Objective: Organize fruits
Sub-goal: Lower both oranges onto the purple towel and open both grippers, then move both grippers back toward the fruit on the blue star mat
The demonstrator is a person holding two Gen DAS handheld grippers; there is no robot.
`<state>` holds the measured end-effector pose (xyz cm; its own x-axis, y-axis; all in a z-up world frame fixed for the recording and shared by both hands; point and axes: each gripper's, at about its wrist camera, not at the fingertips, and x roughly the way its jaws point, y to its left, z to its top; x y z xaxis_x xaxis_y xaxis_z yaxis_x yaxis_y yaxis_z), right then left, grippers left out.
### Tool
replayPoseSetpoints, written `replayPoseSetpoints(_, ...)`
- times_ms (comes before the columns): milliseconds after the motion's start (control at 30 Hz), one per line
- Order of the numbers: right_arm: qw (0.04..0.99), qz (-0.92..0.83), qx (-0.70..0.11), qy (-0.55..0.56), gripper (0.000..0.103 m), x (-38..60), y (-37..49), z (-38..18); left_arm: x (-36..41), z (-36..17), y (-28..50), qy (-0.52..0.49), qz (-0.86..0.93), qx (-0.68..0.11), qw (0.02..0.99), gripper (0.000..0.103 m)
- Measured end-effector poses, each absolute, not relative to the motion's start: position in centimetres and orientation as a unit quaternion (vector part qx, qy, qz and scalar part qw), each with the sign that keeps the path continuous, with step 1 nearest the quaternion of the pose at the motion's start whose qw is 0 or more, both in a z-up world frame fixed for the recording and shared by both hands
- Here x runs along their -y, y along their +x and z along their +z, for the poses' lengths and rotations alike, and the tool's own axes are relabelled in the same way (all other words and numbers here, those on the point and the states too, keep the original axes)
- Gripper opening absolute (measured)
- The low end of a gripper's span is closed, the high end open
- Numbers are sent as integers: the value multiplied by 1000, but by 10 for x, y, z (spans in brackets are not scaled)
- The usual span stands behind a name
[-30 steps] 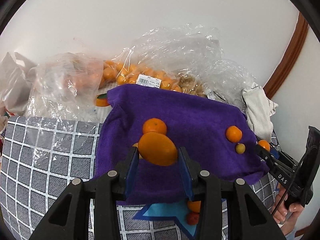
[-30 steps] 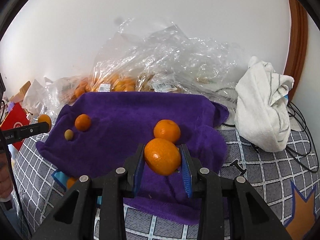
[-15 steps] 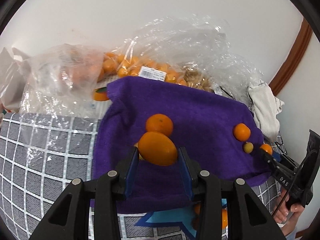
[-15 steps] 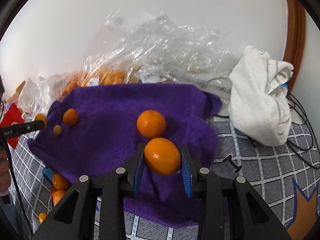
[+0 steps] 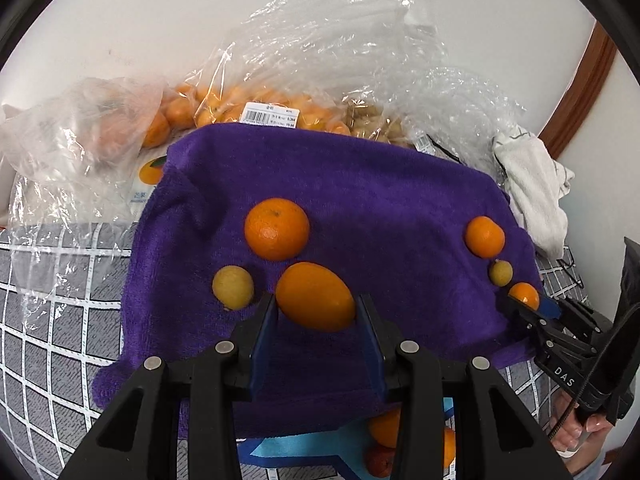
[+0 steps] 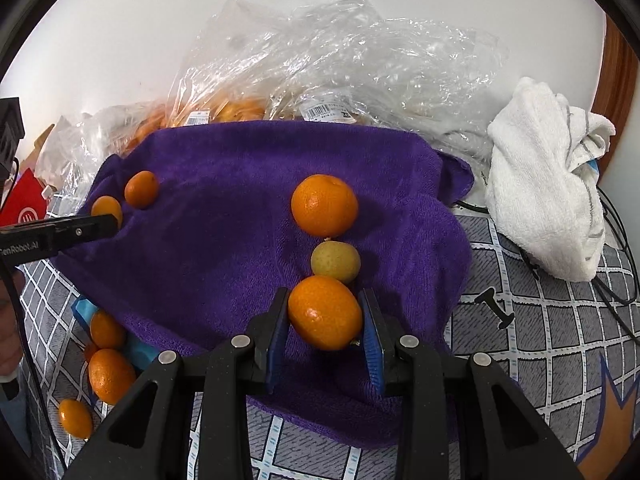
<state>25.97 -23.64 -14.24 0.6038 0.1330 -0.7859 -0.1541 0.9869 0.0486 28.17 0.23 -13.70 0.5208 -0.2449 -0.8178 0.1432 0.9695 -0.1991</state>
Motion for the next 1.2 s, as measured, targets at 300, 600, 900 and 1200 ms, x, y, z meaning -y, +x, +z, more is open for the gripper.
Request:
replayPoseSetpoints(300, 906, 80, -415, -6, 55, 237, 255, -134, 0, -149, 283, -42, -91, -494, 864, 38)
replayPoseSetpoints(600, 919, 36, -393, 0, 55, 241, 245, -109, 0, -137, 274, -28, -83, -490, 867, 40)
replayPoseSetpoints(900, 925, 4, -380, 11, 55, 240, 216, -83, -17, -98, 235, -21, -72, -450, 890, 41)
replayPoseSetpoints(1200, 923, 17, -384, -1, 55, 213, 173, -73, -47, -80, 182, -39, -50, -420, 905, 41)
